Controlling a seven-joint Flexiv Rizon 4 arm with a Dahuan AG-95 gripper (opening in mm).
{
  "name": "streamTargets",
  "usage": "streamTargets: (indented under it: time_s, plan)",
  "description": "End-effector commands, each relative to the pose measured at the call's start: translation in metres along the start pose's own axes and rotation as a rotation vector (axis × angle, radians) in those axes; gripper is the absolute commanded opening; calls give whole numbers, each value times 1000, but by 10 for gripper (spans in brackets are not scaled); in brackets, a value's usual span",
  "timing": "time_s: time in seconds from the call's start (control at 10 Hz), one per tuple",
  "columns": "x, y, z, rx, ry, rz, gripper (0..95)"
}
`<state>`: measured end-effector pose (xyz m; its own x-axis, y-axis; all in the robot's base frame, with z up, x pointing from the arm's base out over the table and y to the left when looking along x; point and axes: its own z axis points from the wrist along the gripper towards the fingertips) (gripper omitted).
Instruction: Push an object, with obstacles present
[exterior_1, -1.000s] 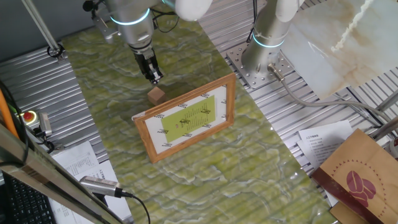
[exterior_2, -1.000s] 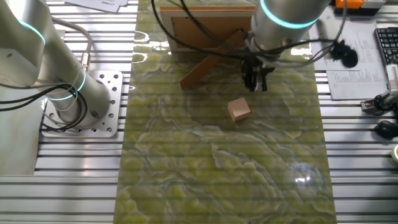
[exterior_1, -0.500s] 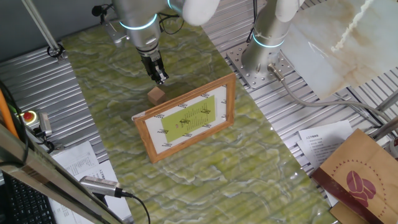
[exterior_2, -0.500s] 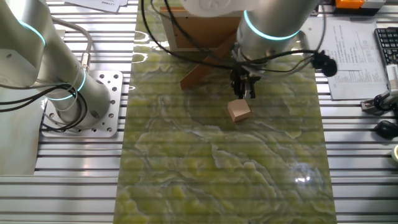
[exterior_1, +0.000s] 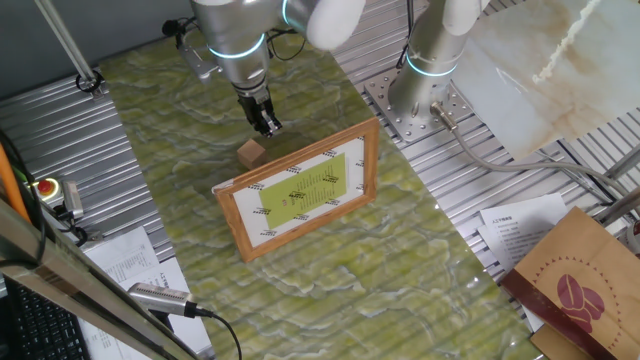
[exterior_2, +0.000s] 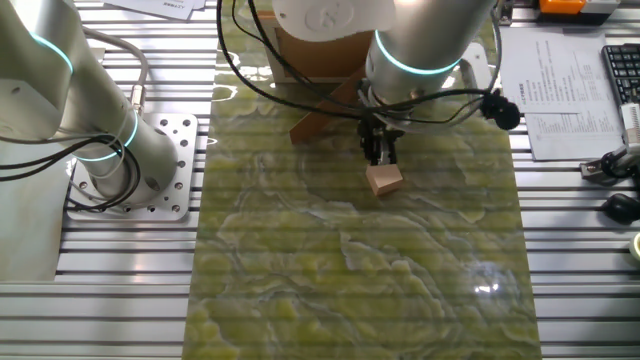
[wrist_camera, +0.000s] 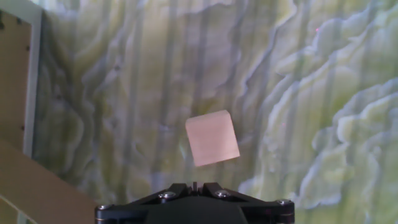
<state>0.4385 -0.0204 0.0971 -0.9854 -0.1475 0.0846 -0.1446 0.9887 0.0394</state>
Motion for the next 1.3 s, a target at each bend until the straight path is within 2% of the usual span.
streamTargets:
  time_s: [0.1,0.3,0.4,0.5,0.8,1.1,1.3]
  plan:
    - [9,-3,1,-5,-18,-5,0]
    - [14,-14,6,-9,-29,-8,0]
    - [15,-15,7,-9,-29,-8,0]
    - [15,-17,11,-22,-30,-14,0]
    - [14,-18,15,-22,-21,-22,0]
    - [12,-19,34,-19,-20,-8,0]
    - [11,-19,38,-17,-21,-2,0]
